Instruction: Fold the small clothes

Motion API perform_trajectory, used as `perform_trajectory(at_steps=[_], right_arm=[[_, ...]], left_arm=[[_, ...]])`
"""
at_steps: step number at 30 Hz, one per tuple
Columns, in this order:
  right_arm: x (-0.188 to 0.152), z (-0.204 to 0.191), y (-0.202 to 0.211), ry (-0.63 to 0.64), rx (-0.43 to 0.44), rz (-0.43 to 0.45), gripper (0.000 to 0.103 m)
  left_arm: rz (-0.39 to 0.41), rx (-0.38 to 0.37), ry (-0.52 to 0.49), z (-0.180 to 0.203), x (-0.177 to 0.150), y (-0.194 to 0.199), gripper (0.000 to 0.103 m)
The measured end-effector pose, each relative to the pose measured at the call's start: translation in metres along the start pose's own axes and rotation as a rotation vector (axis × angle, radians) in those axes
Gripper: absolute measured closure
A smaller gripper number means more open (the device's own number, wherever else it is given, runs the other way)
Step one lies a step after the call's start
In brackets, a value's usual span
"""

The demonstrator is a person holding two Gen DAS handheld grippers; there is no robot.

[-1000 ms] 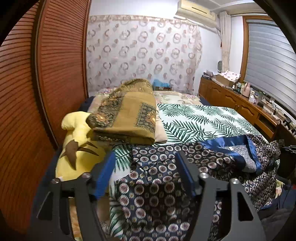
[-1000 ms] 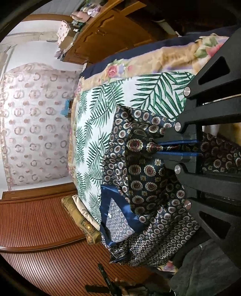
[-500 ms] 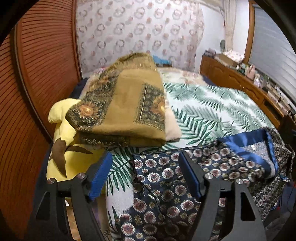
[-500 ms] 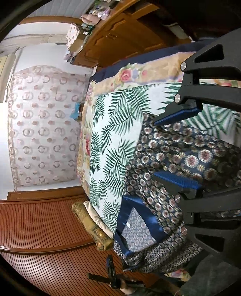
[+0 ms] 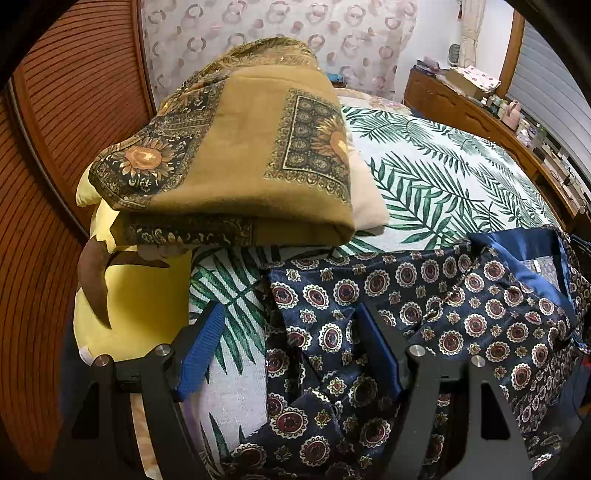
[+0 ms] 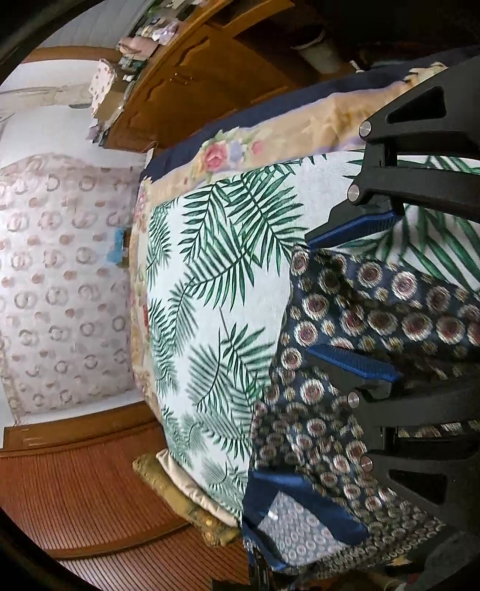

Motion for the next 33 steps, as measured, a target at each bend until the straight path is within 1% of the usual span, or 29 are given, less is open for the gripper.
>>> perform_trajectory(at_steps=[3, 5, 7, 9, 13, 15, 16, 17, 18, 19, 20, 21, 22, 23, 24, 25, 28, 30, 33], right_arm=[[0.003, 0.003, -0.01, -0.007, -0.008, -0.015, 0.038], [0.005, 0.001, -0.018, -0.009, -0.004, -0.032, 0.038], [0.005, 0.001, -0.026, -0.002, -0.01, -0.055, 0.038], [0.005, 0.0, -0.029, 0.007, -0.014, -0.069, 0.038], [0.008, -0.002, -0.032, 0.018, -0.018, -0.065, 0.038], [0.008, -0.004, -0.031, 0.024, 0.0, -0.065, 0.038], [0.007, -0.006, -0.029, 0.031, 0.009, -0.065, 0.038], [0.006, -0.009, -0.029, 0.043, 0.017, -0.063, 0.045], [0.005, -0.01, -0.027, 0.053, 0.023, -0.061, 0.057], [0.003, -0.011, -0.026, 0.065, 0.029, -0.059, 0.062], [0.002, -0.013, -0.024, 0.075, 0.038, -0.059, 0.073], [0.001, -0.014, -0.022, 0.082, 0.048, -0.058, 0.085], [-0.001, -0.016, -0.02, 0.089, 0.064, -0.059, 0.086], [-0.002, -0.017, -0.018, 0.094, 0.074, -0.057, 0.091], [-0.003, -0.017, -0.015, 0.093, 0.087, -0.055, 0.093], [-0.005, -0.017, -0.012, 0.088, 0.101, -0.047, 0.094], [-0.008, -0.016, 0.01, 0.071, 0.122, 0.018, 0.096], [-0.008, -0.014, 0.031, 0.054, 0.13, 0.075, 0.096], [-0.006, -0.008, 0.068, 0.033, 0.12, 0.161, 0.096]], left_arm=[[0.004, -0.007, -0.011, 0.003, 0.001, -0.001, 0.031], [0.007, -0.014, -0.023, 0.006, 0.001, 0.0, 0.04], [0.006, -0.02, -0.029, 0.009, 0.002, -0.001, 0.044], [0.001, -0.017, -0.041, 0.011, 0.002, -0.001, 0.044], [-0.007, -0.025, -0.036, 0.009, 0.006, -0.003, 0.044], [-0.004, -0.03, -0.035, 0.008, 0.007, -0.003, 0.052], [-0.002, -0.029, -0.035, 0.009, 0.008, -0.003, 0.063], [0.0, -0.034, -0.032, 0.009, 0.008, -0.003, 0.073], [-0.002, -0.042, -0.029, 0.009, 0.009, -0.003, 0.077], [-0.003, -0.038, -0.027, 0.009, 0.009, -0.003, 0.086], [-0.005, -0.031, -0.025, 0.008, 0.008, -0.003, 0.09], [-0.005, -0.043, -0.022, 0.008, 0.008, -0.002, 0.093], [-0.005, -0.051, -0.023, 0.009, 0.006, -0.001, 0.096], [0.002, -0.049, -0.029, 0.01, 0.005, 0.002, 0.097], [0.011, -0.047, -0.036, 0.012, 0.003, 0.005, 0.097], [0.023, -0.045, -0.042, 0.014, 0.002, 0.01, 0.097], [0.102, -0.07, -0.038, 0.023, 0.001, 0.037, 0.098], [0.184, -0.104, -0.039, 0.033, 0.003, 0.068, 0.098], [0.257, -0.113, -0.081, 0.05, 0.009, 0.099, 0.098]])
Point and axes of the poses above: each gripper's, at about its wrist camera, not at the fingertips, and y roughly against the way its jaws point, z to its right, x to its top, the point moved 3 cm from there along -y, roughly the way its jaws point, and after that the axes turned 5 degrees about -x, right-handed, at the moved point
